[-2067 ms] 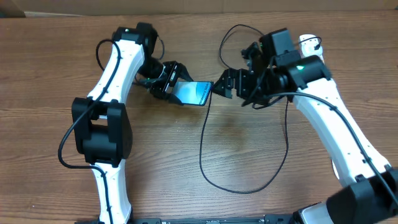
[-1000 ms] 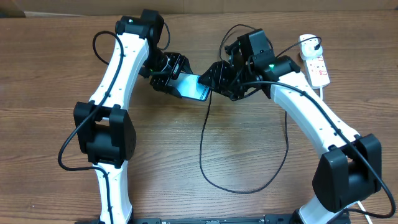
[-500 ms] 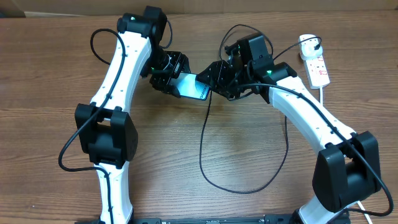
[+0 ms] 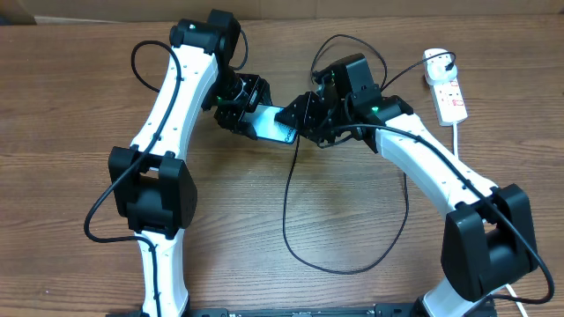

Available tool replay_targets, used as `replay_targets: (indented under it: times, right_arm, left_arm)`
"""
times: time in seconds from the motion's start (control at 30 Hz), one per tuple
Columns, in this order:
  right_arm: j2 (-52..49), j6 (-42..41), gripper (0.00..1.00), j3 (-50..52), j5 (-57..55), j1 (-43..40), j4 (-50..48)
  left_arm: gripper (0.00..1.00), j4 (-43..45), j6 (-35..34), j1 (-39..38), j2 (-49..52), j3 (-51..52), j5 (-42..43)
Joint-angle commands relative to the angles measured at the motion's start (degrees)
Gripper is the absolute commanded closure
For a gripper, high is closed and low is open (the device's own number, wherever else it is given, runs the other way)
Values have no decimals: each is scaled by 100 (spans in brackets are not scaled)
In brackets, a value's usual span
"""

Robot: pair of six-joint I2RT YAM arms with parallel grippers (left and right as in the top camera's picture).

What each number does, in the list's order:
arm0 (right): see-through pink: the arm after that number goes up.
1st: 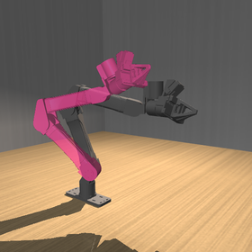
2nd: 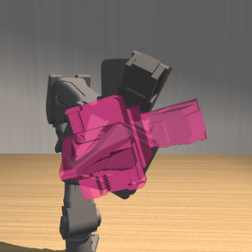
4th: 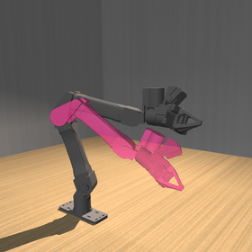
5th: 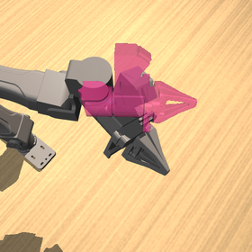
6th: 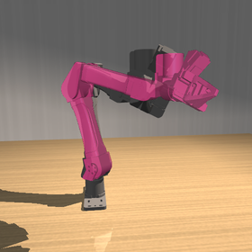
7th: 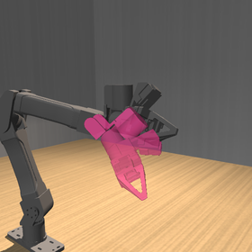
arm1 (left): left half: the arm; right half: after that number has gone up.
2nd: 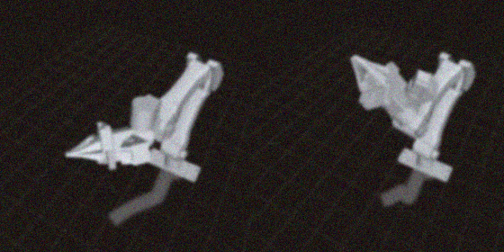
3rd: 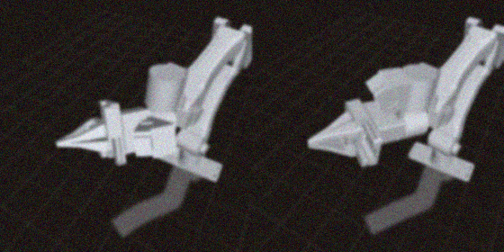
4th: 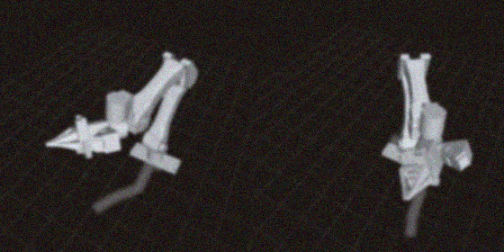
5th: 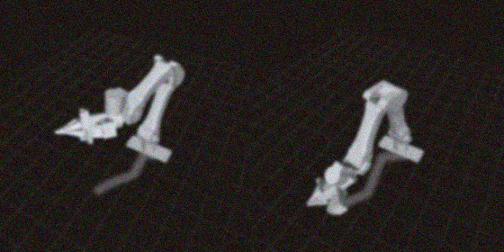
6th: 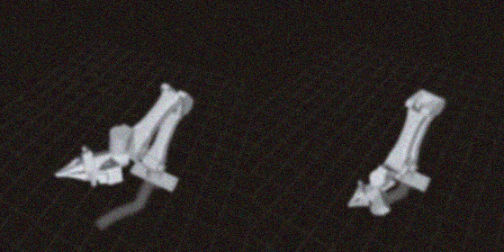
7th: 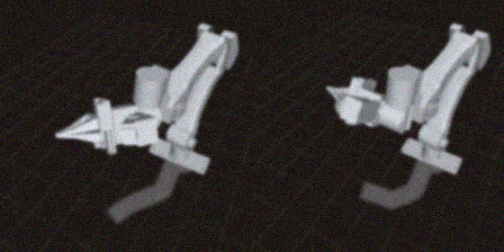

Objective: Plug charger to phone and switch on socket
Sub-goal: 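Hold the phone with both grippers, then open the left gripper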

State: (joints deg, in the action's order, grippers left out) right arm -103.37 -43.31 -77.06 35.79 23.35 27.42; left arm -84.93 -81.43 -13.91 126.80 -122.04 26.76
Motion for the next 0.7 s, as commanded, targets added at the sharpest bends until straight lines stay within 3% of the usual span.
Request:
replay_targets:
  times: [0.0, 0.3, 0.67]
  right_arm:
    - [4, -17, 62, 35, 28, 35, -46]
    - [4, -197, 71, 35, -118, 109, -120]
    - [4, -321, 76, 35, -232, 181, -160]
  left_arm:
    - [96, -31, -199, -35, 4, -192, 136]
    - [96, -28, -225, -42, 4, -192, 387]
    - [96, -31, -223, -35, 2, -192, 494]
